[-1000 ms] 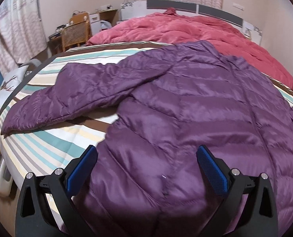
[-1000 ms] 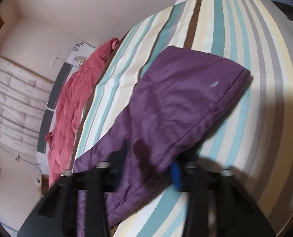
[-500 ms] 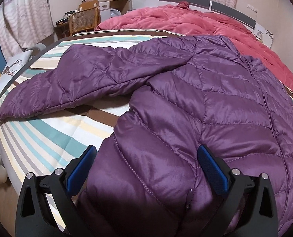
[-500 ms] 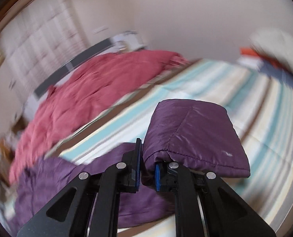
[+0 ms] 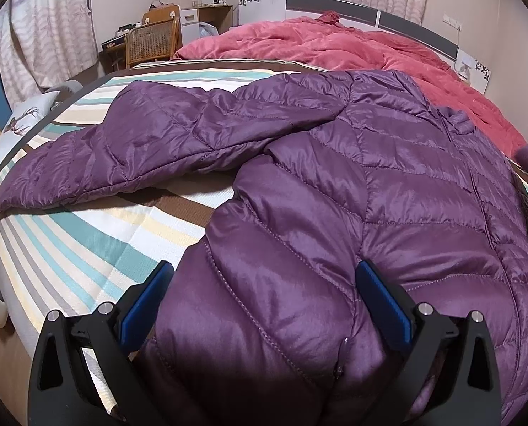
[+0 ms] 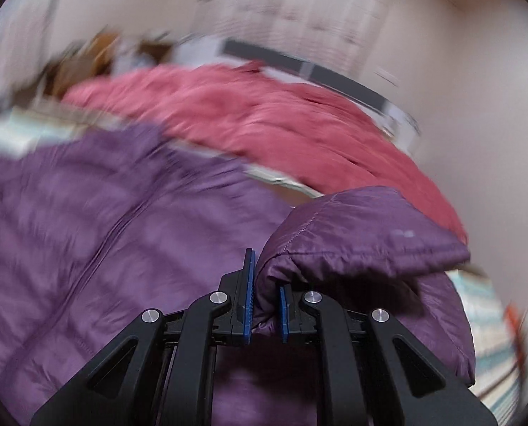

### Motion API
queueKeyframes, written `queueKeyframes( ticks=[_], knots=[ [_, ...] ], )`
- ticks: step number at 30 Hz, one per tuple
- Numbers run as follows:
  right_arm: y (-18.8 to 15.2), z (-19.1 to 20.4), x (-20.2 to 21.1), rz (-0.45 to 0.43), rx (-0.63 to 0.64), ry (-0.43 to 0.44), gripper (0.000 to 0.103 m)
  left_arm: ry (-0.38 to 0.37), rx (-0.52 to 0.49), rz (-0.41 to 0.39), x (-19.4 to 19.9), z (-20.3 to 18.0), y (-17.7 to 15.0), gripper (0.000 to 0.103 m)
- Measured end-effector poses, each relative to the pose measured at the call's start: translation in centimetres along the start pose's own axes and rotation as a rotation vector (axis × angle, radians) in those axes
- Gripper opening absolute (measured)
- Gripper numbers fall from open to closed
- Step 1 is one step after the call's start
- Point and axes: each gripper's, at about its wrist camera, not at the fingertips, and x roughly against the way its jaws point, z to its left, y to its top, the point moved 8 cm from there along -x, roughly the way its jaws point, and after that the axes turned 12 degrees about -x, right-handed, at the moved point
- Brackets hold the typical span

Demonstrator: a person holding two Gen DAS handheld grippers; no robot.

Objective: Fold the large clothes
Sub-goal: 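Carry the held sleeve across the jacket body with the right tool, release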

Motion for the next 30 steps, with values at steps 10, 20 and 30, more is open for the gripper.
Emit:
queueKeyframes(
  ticks=[10, 20, 30],
  knots=[
    [-4.8, 8.0, 0.0, 0.036, 0.449, 0.018, 0.012, -0.001, 0.002, -0.011, 0.1, 0.1, -0.1, 0.101],
    [-4.2, 4.2, 6.8, -0.011, 0.167, 0.178, 0.075, -0.104, 0.030, -0.061, 2.5, -1.0, 2.9, 0.101],
    [-2.8, -9.9, 7.5, -0.085, -0.440, 0.037, 0.067, -0.277, -0.124, -0.138, 1.6, -10.5, 12.1, 0.099]
  ],
)
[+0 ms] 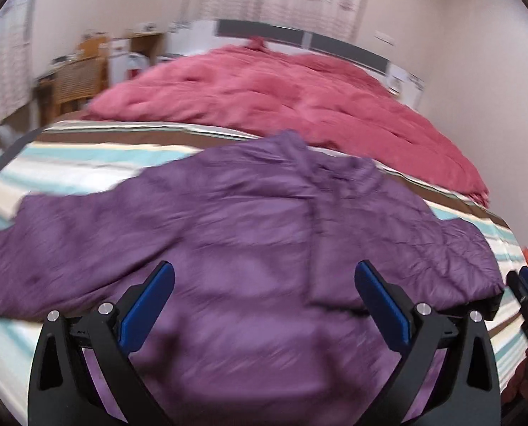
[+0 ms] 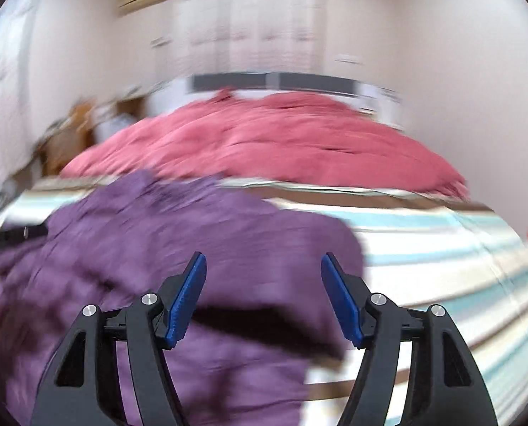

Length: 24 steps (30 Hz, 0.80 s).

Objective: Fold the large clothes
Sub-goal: 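Carry the held sleeve across the jacket body with the right tool, release, then reach the left tool to the other sleeve cuff and close on it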

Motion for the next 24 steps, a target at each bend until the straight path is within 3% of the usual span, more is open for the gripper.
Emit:
queueKeyframes(
  ticks=[3, 6, 8, 9, 11, 18, 24],
  knots=[
    [0.3, -3.6, -1.6, 0.041, -0.098, -0.094, 0.057, -0.028, -0.034, 0.048, -2.9, -2.1, 0.7, 0.079],
    [-0.6, -5.9, -3.6, 0.128, -0.182, -0.113, 0.046, -0.055, -0.038, 0.114, -5.8, -3.3, 0.4, 0.051],
    [-1.3, -6.0, -4.7, 0.159, -0.190, -0.105, 0.046, -0.117, -0.011, 0.144, -6.8, -3.9, -0.1, 0.021],
    [-1.4, -6.0, -5.1, 0.168, -0.185, -0.101, 0.046, -0.125, 0.003, 0.145, -6.9, -3.9, -0.2, 0.020],
    [-1.7, -5.3, -5.8, 0.182, -0.163, -0.096, 0.046, -0.112, 0.010, 0.126, -6.4, -3.4, -0.2, 0.008],
    [-2.1, -2.0, -7.0, 0.230, -0.069, -0.023, 0.046, -0.064, 0.030, 0.109, -5.1, 0.3, -1.0, 0.007],
    [-5.1, -1.6, -10.2, 0.339, -0.022, -0.072, 0.046, -0.042, 0.014, 0.118, -6.4, 0.3, -2.2, 0.015]
  ],
)
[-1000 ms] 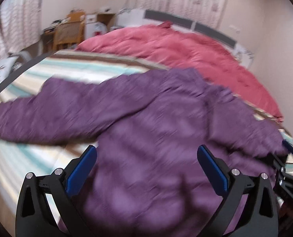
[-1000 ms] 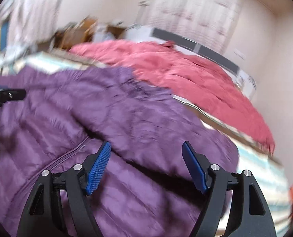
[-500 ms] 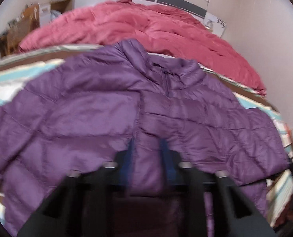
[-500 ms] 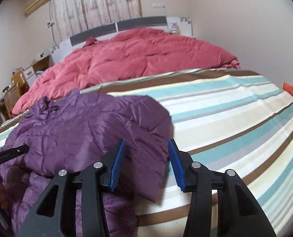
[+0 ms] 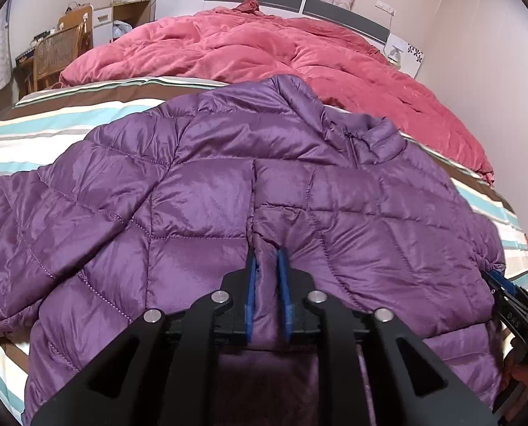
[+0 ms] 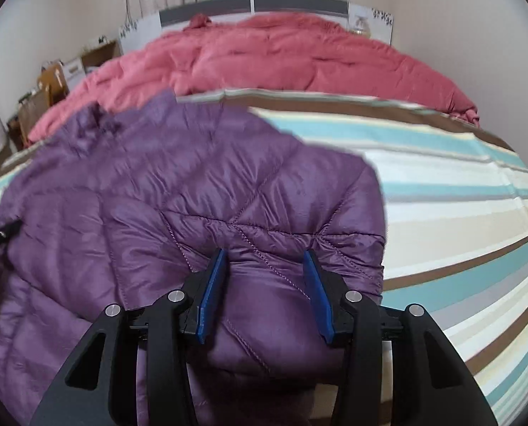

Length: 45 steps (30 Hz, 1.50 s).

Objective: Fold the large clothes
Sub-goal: 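Reach the left tool to the other sleeve cuff and close on it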

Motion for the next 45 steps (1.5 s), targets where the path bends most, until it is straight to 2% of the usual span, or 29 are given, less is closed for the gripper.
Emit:
queueKeyframes(
  ticks=[3, 4, 5, 7, 12, 14, 16, 21, 25, 29, 33, 36, 38, 39, 42, 43, 44, 45],
  knots=[
    [-0.1, 0.4, -0.1, -0.017, 0.031, -0.035, 0.046, -0.007, 0.010, -0.007, -0.1, 0.4, 0.0, 0.019],
    [-0.2, 0.3, -0.1, -0.020, 0.036, -0.041, 0.046, -0.009, 0.016, -0.009, 0.1, 0.5, 0.0, 0.029],
    [-0.2, 0.3, -0.2, -0.023, 0.038, -0.046, 0.046, -0.008, 0.023, -0.010, 0.4, 0.7, 0.0, 0.052],
    [-0.3, 0.3, -0.1, -0.033, 0.046, -0.061, 0.046, 0.000, 0.048, -0.039, 1.7, 1.7, 0.0, 0.073],
    [-0.2, 0.7, 0.0, -0.045, 0.062, -0.083, 0.047, 0.059, 0.132, -0.084, 5.0, 6.3, -1.2, 0.085],
    [-0.1, 0.6, 0.1, -0.053, 0.066, -0.100, 0.052, 0.103, 0.195, -0.103, 6.5, 9.5, -2.4, 0.092],
    [0.0, 0.7, 0.4, -0.075, 0.076, -0.127, 0.054, 0.152, 0.259, -0.120, 7.9, 12.9, -4.0, 0.093],
    [0.4, 1.4, 2.3, -0.139, 0.111, -0.131, 0.054, 0.279, 0.444, -0.127, 10.9, 21.6, -9.2, 0.093],
    [-0.2, 2.4, 4.1, -0.159, 0.148, -0.128, 0.055, 0.376, 0.644, -0.138, 13.1, 28.3, -14.2, 0.093],
    [-1.0, 2.9, 4.0, -0.163, 0.174, -0.139, 0.055, 0.458, 0.857, -0.143, 14.4, 34.0, -19.1, 0.092],
    [-1.3, 2.4, 3.0, -0.136, 0.154, -0.158, 0.055, 0.484, 0.911, -0.172, 14.8, 36.9, -20.2, 0.091],
    [-1.4, 2.0, 2.7, -0.129, 0.135, -0.158, 0.055, 0.476, 0.954, -0.195, 14.4, 38.8, -20.3, 0.091],
    [-1.5, 1.9, 2.7, -0.134, 0.135, -0.167, 0.063, 0.477, 0.970, -0.210, 14.0, 39.7, -20.2, 0.088],
    [-1.5, 1.8, 2.7, -0.137, 0.133, -0.178, 0.063, 0.481, 0.977, -0.218, 14.0, 40.2, -20.2, 0.086],
    [-1.6, 1.7, 2.5, -0.137, 0.129, -0.177, 0.063, 0.514, 0.997, -0.240, 14.1, 41.1, -20.5, 0.065],
    [-1.6, 1.7, 2.5, -0.138, 0.131, -0.180, 0.063, 0.527, 0.995, -0.238, 13.7, 41.4, -20.5, 0.053],
    [-1.6, 1.8, 2.5, -0.140, 0.136, -0.185, 0.063, 0.538, 0.991, -0.230, 13.7, 41.4, -20.4, 0.036],
    [-1.6, 1.8, 2.5, -0.141, 0.140, -0.189, 0.063, 0.526, 0.986, -0.223, 13.2, 41.5, -20.3, 0.026]
  ],
)
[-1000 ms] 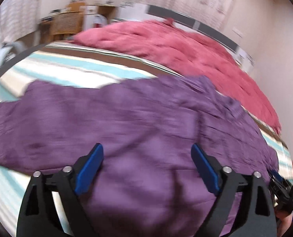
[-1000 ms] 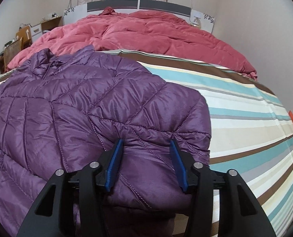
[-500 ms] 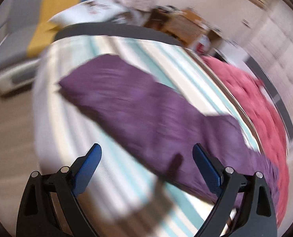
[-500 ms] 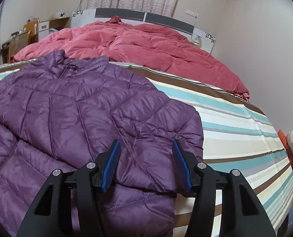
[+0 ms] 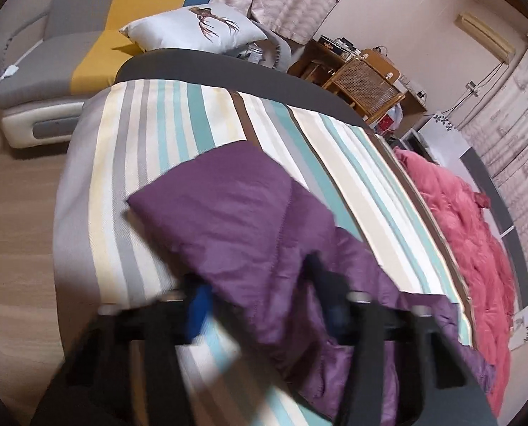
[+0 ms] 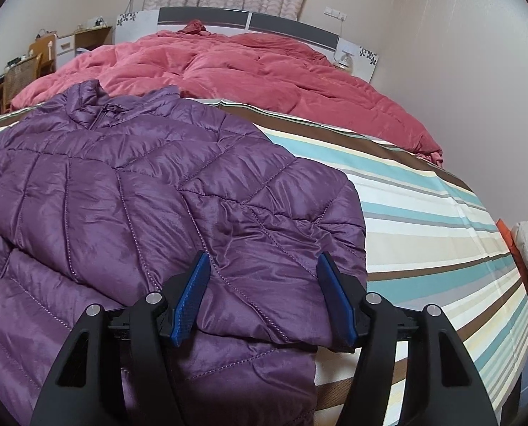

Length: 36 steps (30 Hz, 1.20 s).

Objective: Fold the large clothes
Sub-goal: 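Reach the left tool to the other sleeve cuff and close on it, then lay the held sleeve across the jacket body with the left tool, release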

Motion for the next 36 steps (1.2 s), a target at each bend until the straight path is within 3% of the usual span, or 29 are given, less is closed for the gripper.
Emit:
queueKeyframes(
  ticks=[1, 5, 15, 22, 30, 36],
  knots=[
    [0.0, 0.0, 0.0, 0.000, 0.003, -0.003, 0.063, -0.019, 0.003, 0.014, 0.1, -0.3, -0.3, 0.015],
    [-0.1, 0.1, 0.0, -0.001, 0.006, -0.007, 0.063, -0.021, 0.021, -0.040, 1.2, -0.9, 0.3, 0.008],
    [-0.1, 0.1, -0.1, 0.001, -0.001, 0.001, 0.063, -0.041, -0.081, -0.220, 6.8, -5.1, 1.8, 0.007],
    [-0.1, 0.0, -0.1, 0.001, -0.002, 0.002, 0.063, -0.143, -0.261, -0.330, 11.7, -11.8, 1.2, 0.007],
    [-0.1, 0.0, -0.2, 0.002, -0.008, 0.008, 0.063, -0.272, -0.486, -0.349, 15.8, -21.1, -3.3, 0.007],
    [0.0, -0.3, -0.3, 0.004, -0.021, 0.022, 0.063, -0.352, -0.678, -0.311, 17.7, -27.5, -9.1, 0.007]
  ],
)
